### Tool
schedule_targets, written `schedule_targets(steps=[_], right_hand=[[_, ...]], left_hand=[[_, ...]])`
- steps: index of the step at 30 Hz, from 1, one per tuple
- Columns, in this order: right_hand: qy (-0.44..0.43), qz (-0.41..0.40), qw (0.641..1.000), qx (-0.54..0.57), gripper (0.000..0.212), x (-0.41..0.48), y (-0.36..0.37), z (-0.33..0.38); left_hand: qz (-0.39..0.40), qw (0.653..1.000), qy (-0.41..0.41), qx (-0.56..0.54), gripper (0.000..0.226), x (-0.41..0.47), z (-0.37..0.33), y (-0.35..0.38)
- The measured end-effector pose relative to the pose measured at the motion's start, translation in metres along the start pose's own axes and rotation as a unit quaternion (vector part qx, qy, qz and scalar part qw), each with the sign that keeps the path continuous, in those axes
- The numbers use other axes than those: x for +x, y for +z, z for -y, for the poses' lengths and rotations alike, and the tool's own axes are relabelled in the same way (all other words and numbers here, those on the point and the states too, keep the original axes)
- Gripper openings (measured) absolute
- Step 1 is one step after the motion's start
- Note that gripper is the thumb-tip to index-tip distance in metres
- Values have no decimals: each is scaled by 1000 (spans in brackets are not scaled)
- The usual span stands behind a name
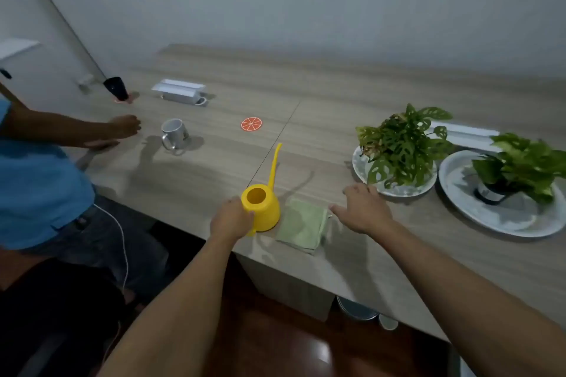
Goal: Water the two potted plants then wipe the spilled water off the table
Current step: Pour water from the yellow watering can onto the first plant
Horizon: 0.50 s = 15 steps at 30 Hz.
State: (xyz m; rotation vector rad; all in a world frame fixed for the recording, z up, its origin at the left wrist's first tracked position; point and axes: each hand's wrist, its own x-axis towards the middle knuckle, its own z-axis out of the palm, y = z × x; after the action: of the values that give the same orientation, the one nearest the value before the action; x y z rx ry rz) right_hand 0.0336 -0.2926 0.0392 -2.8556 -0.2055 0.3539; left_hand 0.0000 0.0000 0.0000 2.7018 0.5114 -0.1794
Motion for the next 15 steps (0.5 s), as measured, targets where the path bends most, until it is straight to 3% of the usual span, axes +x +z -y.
schedule_targets(steps=[5,10,15], right_hand=[[17,2,1000,6,63,0,12,-4],[24,4,1000,8,59,-1,15,-19],[55,15,998,12,63,-5,22,-51]], left_hand=[[30,999,7,-15,36,3,12,15],[31,993,7,-117,29,11,19,36],[-32,967,-35,-251,47,3,13,53]])
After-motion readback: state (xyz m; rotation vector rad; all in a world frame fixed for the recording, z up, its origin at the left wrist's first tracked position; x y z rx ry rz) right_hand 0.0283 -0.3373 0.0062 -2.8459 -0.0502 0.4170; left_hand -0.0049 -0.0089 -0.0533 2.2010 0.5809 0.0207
